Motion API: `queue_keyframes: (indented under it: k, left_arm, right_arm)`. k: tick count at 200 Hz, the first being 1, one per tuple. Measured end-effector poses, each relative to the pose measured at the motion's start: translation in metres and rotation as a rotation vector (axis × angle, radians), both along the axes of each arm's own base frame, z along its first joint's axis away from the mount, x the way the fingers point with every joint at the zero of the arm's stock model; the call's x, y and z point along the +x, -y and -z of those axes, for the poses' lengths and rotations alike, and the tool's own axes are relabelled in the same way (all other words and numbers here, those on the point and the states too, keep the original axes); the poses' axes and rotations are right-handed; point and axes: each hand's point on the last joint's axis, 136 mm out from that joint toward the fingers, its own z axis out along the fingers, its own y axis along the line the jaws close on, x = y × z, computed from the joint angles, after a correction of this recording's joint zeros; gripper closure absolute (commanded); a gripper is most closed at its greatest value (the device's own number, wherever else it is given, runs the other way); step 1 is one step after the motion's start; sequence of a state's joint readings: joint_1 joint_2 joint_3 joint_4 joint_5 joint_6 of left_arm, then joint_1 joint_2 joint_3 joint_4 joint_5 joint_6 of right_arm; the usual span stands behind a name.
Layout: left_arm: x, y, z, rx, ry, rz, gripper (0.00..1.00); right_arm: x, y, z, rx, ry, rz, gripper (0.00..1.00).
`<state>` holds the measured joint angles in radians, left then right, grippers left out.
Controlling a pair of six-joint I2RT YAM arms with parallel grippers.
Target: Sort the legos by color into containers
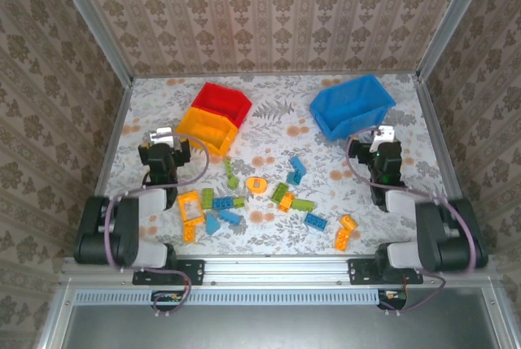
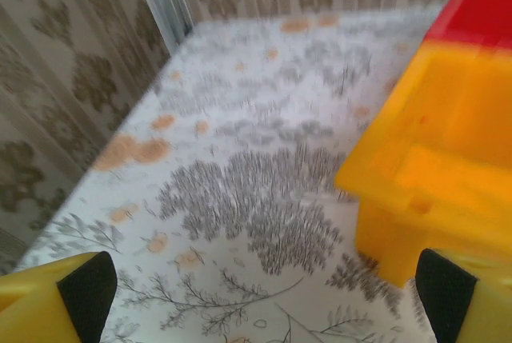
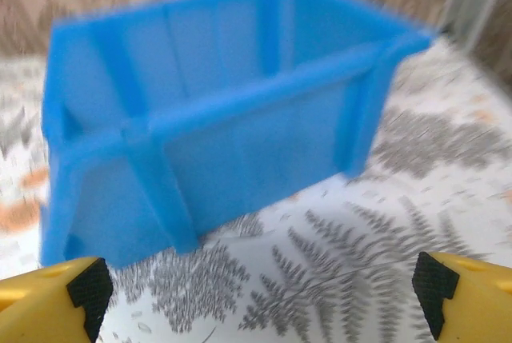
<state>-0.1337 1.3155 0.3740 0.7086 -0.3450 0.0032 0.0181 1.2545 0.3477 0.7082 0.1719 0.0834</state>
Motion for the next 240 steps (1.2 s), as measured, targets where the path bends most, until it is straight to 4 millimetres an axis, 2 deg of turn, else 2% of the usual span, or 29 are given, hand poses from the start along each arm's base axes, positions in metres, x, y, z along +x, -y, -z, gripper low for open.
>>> queue_keyframes:
  k: [8, 27, 39, 50, 61, 69, 75, 81, 91, 102, 114, 125, 133, 146, 155, 190, 221, 240]
  left_arm:
    - [-0.007, 0.004, -0.023, -0.009, 0.043, -0.009, 0.00]
    - [-0.024, 0.015, -0.082, -0.069, 0.145, -0.018, 0.00]
    - [-0.037, 0.033, -0.120, -0.118, 0.209, 0.014, 0.00]
    - [-0.048, 0.051, -0.148, -0.193, 0.233, 0.050, 0.00]
    - [-0.054, 0.059, -0.169, -0.323, 0.192, 0.054, 0.00]
    - [-0.055, 0.056, -0.180, -0.402, 0.162, 0.034, 0.00]
    - [-0.054, 0.052, -0.185, -0.479, 0.138, 0.010, 0.00]
    - [-0.052, 0.048, -0.184, -0.550, 0.113, -0.009, 0.00]
    - [-0.051, 0.042, -0.171, -0.659, 0.056, -0.042, 0.00]
    - [-0.053, 0.038, -0.137, -0.761, -0.062, -0.110, 0.00]
    - [-0.057, 0.044, -0.101, -0.823, -0.204, -0.167, 0.02]
    - [-0.062, 0.053, -0.070, -0.855, -0.334, -0.213, 0.05]
    - [-0.066, 0.057, -0.050, -0.869, -0.423, -0.250, 0.06]
    - [-0.067, 0.061, -0.030, -0.882, -0.527, -0.297, 0.09]
    - [-0.062, 0.064, -0.024, -0.891, -0.574, -0.315, 0.10]
    - [-0.019, 0.078, -0.009, -0.918, -0.662, -0.337, 0.13]
    - [0.008, 0.087, 0.016, -0.937, -0.736, -0.357, 0.29]
    - [0.016, 0.091, 0.033, -0.935, -0.782, -0.374, 0.36]
  right_arm:
    - [-0.008, 0.005, -0.027, 0.007, 0.048, 0.037, 0.00]
    - [-0.027, 0.013, -0.116, 0.067, 0.190, 0.112, 0.00]
    - [-0.040, 0.013, -0.178, 0.160, 0.276, 0.130, 0.00]
    - [-0.050, 0.009, -0.225, 0.271, 0.323, 0.112, 0.00]
    - [-0.060, 0.003, -0.258, 0.397, 0.362, 0.073, 0.00]
    - [-0.065, 0.001, -0.267, 0.489, 0.380, 0.049, 0.00]
    - [-0.068, 0.000, -0.264, 0.566, 0.377, 0.032, 0.00]
    - [-0.068, 0.000, -0.252, 0.640, 0.354, 0.026, 0.00]
    - [-0.062, 0.001, -0.217, 0.750, 0.254, 0.047, 0.00]
    - [-0.054, -0.002, -0.168, 0.840, 0.072, 0.108, 0.01]
    - [-0.050, -0.016, -0.121, 0.880, -0.136, 0.149, 0.09]
    - [-0.053, -0.028, -0.090, 0.894, -0.290, 0.173, 0.12]
    - [-0.057, -0.035, -0.077, 0.902, -0.367, 0.179, 0.13]
    - [-0.059, -0.041, -0.070, 0.908, -0.427, 0.180, 0.13]
    - [-0.058, -0.043, -0.070, 0.911, -0.446, 0.181, 0.12]
    - [-0.029, -0.048, -0.070, 0.902, -0.505, 0.183, 0.10]
    - [-0.013, -0.052, -0.048, 0.875, -0.586, 0.201, 0.10]
    - [-0.007, -0.050, -0.038, 0.859, -0.616, 0.229, 0.10]
